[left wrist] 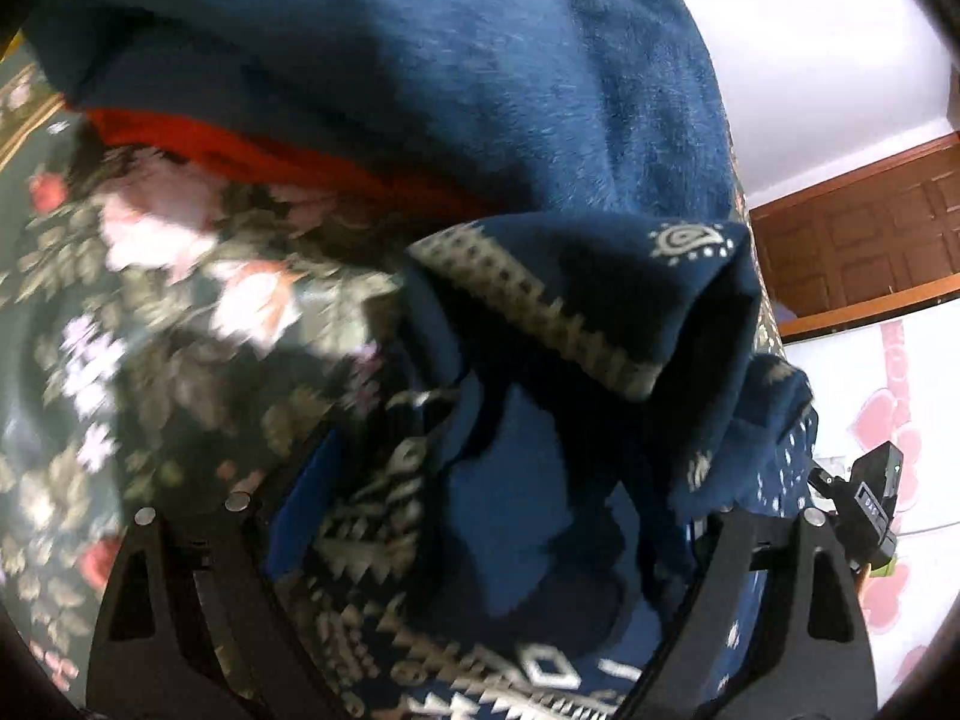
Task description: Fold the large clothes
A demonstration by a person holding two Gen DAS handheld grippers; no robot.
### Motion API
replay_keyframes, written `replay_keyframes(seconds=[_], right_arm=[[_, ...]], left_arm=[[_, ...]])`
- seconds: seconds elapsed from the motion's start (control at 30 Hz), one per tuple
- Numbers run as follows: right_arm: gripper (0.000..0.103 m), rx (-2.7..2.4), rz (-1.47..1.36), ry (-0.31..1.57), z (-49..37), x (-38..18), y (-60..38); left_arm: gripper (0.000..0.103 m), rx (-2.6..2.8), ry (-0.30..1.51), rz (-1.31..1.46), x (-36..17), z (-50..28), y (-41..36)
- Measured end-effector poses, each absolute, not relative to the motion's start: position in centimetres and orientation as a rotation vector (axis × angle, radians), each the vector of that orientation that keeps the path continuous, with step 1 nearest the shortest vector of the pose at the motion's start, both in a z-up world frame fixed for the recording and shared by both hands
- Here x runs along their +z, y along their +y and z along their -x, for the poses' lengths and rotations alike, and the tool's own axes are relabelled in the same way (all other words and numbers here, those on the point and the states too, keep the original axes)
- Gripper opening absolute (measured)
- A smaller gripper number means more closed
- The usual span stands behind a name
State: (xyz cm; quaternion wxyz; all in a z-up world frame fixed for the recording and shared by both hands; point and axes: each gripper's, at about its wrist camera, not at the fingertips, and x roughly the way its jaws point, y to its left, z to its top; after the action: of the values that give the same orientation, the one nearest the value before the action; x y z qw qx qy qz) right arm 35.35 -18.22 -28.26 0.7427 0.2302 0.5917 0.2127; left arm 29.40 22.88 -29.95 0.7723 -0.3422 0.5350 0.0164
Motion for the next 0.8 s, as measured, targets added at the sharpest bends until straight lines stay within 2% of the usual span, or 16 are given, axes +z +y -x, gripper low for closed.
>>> replay_keyframes(seconds=[0.07, 0.13, 0.17, 0.2, 0.23, 0.3, 0.33, 0.4, 0.5, 0.8], right_arm=[[0.078, 0.473, -0.518, 1.286, -35.9, -28.5, -17.9], [0.072, 0.481, -0.533, 1.277, -36.5, -28.8, -17.5], [0.067, 0.490, -0.533, 1.273, -36.7, -28.8, -17.4], [0.054, 0.502, -0.534, 1.274, -36.8, -28.8, -17.2], [0.045, 0.512, -0.537, 1.278, -37.0, -28.9, -17.0], [0.035, 0.526, -0.534, 1.275, -36.9, -28.6, -16.7], [0.027, 0.526, -0.514, 1.259, -36.7, -28.2, -16.6], [0.019, 0.531, -0.491, 1.220, -36.3, -27.3, -16.5], [0.015, 0.557, -0.500, 1.156, -35.7, -25.4, -16.8], [0.013, 0.606, -0.489, 0.969, -33.7, -19.0, -18.0]], left_arm=[[0.090, 0.040, 1.157, 0.716, -30.0, -30.1, 22.5], [0.090, 0.054, 1.149, 0.694, -30.0, -30.8, 21.9], [0.085, 0.061, 1.142, 0.693, -29.9, -30.9, 21.7], [0.080, 0.066, 1.128, 0.698, -29.8, -31.0, 21.6], [0.069, 0.064, 1.120, 0.705, -29.7, -31.1, 21.4], [0.062, 0.091, 1.099, 0.695, -29.1, -31.0, 21.0], [0.053, 0.104, 1.087, 0.681, -28.8, -30.9, 20.7], [0.042, 0.118, 1.071, 0.659, -27.9, -30.6, 20.1], [0.014, 0.116, 1.028, 0.630, -25.7, -29.5, 19.5], [0.012, 0.020, 0.866, 0.532, -16.8, -26.8, 16.5]])
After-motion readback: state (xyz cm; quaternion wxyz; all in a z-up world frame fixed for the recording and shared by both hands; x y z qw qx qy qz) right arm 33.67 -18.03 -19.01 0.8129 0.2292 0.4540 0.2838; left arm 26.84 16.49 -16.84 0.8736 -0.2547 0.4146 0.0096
